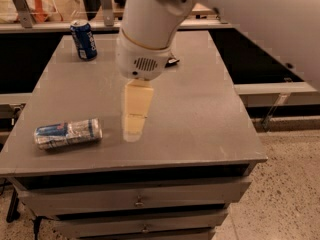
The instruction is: Place redbull can upright
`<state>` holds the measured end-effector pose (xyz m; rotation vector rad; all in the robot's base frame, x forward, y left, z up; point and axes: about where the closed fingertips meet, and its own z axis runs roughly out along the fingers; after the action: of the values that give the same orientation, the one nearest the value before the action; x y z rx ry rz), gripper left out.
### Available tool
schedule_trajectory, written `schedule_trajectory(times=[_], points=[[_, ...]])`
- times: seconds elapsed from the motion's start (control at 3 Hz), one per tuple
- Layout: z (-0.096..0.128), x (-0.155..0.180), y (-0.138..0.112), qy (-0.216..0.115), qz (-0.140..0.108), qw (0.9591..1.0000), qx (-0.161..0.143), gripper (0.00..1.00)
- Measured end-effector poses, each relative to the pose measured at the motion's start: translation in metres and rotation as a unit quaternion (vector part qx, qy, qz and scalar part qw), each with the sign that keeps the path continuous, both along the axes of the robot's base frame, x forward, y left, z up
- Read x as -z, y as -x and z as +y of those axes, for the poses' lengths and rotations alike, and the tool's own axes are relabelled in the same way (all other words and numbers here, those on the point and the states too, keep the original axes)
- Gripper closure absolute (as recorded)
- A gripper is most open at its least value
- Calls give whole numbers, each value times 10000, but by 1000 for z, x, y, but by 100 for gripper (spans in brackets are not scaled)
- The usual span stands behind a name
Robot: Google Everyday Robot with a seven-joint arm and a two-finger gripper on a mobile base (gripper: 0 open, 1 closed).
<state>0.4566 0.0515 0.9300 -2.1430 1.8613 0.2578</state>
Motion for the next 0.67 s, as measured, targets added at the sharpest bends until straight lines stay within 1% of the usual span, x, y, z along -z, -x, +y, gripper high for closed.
schedule_trajectory(times=[0.33, 0.67], points=[[36, 23, -10, 133, 71, 9997, 201, 0], [62, 36, -14, 113, 74, 9989, 446, 0]])
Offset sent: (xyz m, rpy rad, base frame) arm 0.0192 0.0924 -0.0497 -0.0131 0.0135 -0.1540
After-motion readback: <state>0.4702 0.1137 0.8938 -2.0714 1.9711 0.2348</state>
